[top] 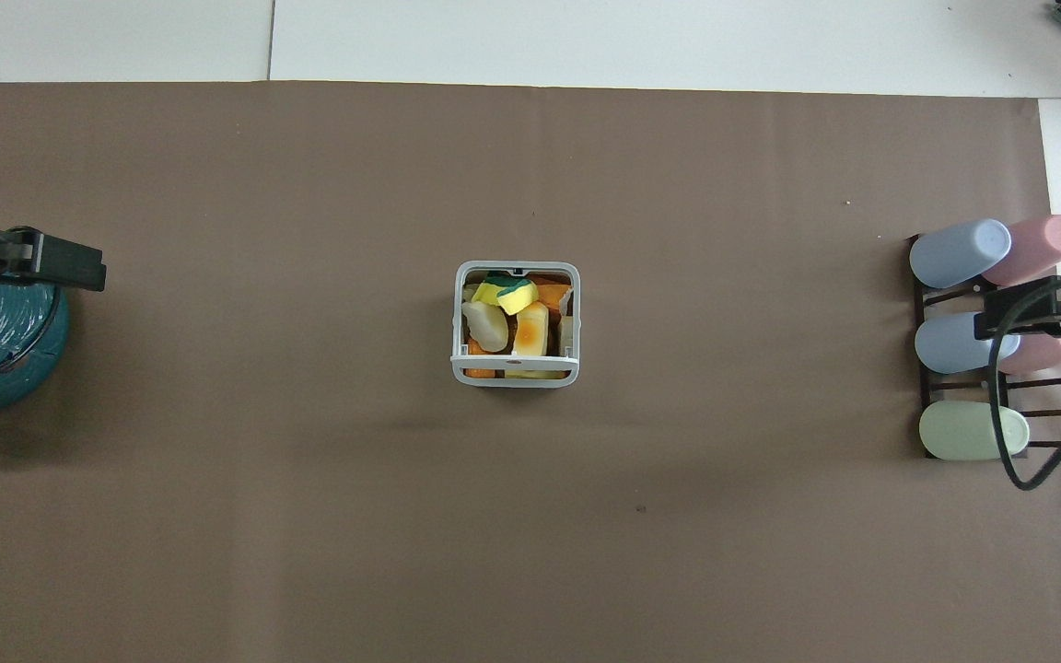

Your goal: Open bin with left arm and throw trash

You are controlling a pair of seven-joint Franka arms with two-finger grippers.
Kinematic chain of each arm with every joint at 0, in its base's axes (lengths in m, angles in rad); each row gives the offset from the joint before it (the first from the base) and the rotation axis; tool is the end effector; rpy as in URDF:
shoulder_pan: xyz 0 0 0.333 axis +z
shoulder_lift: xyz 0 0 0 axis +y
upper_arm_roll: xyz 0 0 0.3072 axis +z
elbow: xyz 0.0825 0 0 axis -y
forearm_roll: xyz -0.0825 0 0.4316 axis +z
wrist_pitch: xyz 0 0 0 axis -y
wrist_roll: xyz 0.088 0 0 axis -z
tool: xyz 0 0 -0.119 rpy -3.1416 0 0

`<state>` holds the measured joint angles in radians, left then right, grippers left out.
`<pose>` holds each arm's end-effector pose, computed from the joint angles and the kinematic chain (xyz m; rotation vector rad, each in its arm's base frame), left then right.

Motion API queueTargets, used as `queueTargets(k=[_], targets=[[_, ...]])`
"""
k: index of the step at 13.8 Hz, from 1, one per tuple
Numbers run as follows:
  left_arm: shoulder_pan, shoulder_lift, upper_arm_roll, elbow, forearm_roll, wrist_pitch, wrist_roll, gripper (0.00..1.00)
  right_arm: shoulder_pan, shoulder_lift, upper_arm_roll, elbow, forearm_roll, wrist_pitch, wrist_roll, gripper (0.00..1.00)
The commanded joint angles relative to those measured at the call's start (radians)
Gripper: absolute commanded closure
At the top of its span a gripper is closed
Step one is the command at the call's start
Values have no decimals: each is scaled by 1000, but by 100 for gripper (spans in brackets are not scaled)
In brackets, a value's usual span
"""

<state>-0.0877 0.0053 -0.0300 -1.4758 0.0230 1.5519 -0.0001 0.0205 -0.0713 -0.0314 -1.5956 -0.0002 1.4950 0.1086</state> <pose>0.5990 -0.0680 0.6481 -3.1157 0.1815 -0.1124 0.5721 -0.0069 0.6262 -3.1351 0.1874 0.0462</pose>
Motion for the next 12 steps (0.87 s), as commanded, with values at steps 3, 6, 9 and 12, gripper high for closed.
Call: queueTargets(k=[3,6,9,12], targets=[[6,-47,19,-85,15,-15,2,0,-11,-2,7,-3,-20,5,-27,0],[8,-50,25,-103,15,37,-1,0,-8,-2,7,-1,-30,5,-27,0],[23,-54,25,-112,17,37,-1,0,-8,-2,7,-3,-29,7,-26,0],[32,-54,25,-115,15,31,0,0,-5,-2,7,-3,-29,13,-24,0]])
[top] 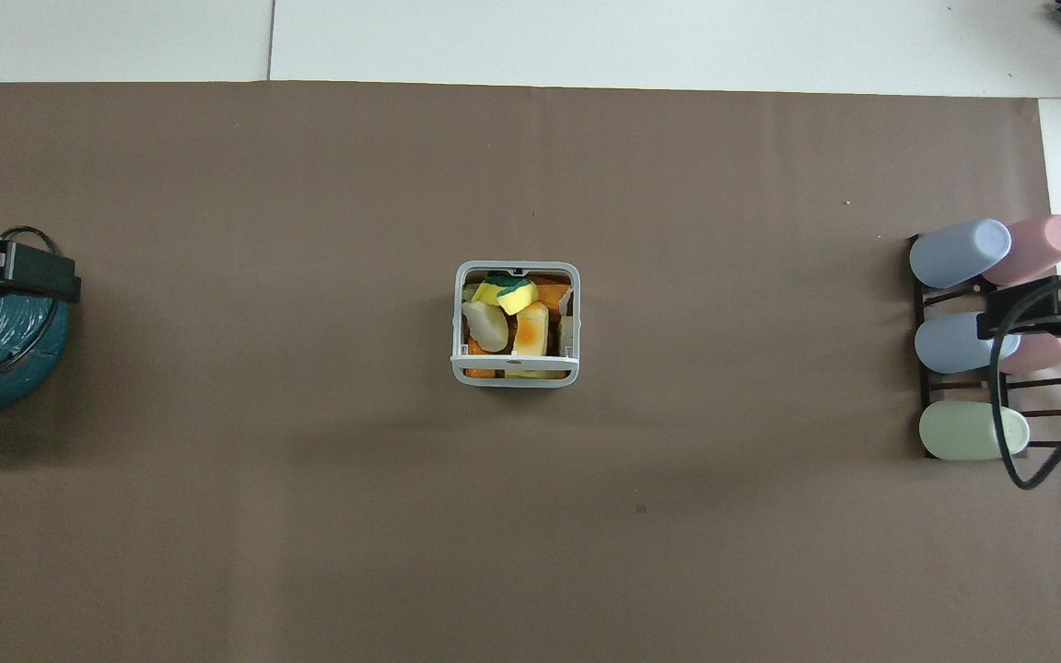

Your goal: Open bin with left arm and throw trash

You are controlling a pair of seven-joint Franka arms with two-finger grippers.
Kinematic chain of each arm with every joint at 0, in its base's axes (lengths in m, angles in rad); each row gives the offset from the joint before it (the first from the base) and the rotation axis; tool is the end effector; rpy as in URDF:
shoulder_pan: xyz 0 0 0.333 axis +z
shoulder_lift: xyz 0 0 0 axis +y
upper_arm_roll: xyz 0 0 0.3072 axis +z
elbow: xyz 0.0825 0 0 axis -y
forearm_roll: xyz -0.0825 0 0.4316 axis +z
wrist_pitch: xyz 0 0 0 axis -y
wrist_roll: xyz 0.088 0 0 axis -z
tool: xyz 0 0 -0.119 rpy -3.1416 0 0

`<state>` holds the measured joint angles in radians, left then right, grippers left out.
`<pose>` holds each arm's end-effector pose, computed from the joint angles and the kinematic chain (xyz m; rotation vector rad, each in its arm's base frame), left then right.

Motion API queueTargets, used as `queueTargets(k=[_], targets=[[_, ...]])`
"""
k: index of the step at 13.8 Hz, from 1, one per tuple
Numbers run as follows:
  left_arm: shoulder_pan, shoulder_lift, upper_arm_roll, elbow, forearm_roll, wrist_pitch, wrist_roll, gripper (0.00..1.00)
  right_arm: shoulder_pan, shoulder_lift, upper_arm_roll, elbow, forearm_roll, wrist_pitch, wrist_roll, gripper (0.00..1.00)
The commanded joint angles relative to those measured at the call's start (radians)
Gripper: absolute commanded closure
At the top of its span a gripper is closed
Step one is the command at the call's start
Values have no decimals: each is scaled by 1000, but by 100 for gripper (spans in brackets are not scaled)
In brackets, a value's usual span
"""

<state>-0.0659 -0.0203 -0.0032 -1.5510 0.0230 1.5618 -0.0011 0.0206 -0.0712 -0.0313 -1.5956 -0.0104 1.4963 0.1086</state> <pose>0.5946 -0.0384 0.6254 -3.1175 0.1052 -0.0497 0.5723 -0.0080 0.6263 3.1261 -0.1875 -0.0434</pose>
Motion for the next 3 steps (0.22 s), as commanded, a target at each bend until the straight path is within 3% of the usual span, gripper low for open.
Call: queueTargets(k=[1,3], targets=[[20,-29,-1,-38,15,24,4,0,-2,-2,7,-3,-19,15,-24,0],[23,-30,-1,-38,15,18,7,0,-2,-4,7,-4,-19,12,-24,0]])
